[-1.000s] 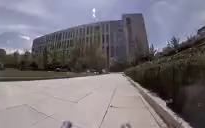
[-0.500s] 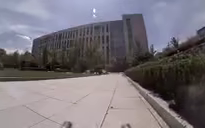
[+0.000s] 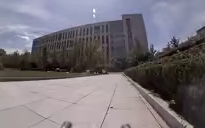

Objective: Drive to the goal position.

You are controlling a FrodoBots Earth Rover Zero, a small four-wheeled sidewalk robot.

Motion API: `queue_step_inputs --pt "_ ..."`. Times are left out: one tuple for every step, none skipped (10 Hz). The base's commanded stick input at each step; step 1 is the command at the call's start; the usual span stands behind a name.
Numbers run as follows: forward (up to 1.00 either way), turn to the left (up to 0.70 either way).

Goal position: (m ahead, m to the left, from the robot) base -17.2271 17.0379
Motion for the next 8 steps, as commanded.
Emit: queue_step_inputs --pt "0.70 0.13" --pt "0.70 0.22" --pt "0.70 0.35" --pt "0.70 0.35" --pt "0.70 0.35" --pt "0.70 0.35" --pt "0.70 0.35" --pt "0.70 0.35"
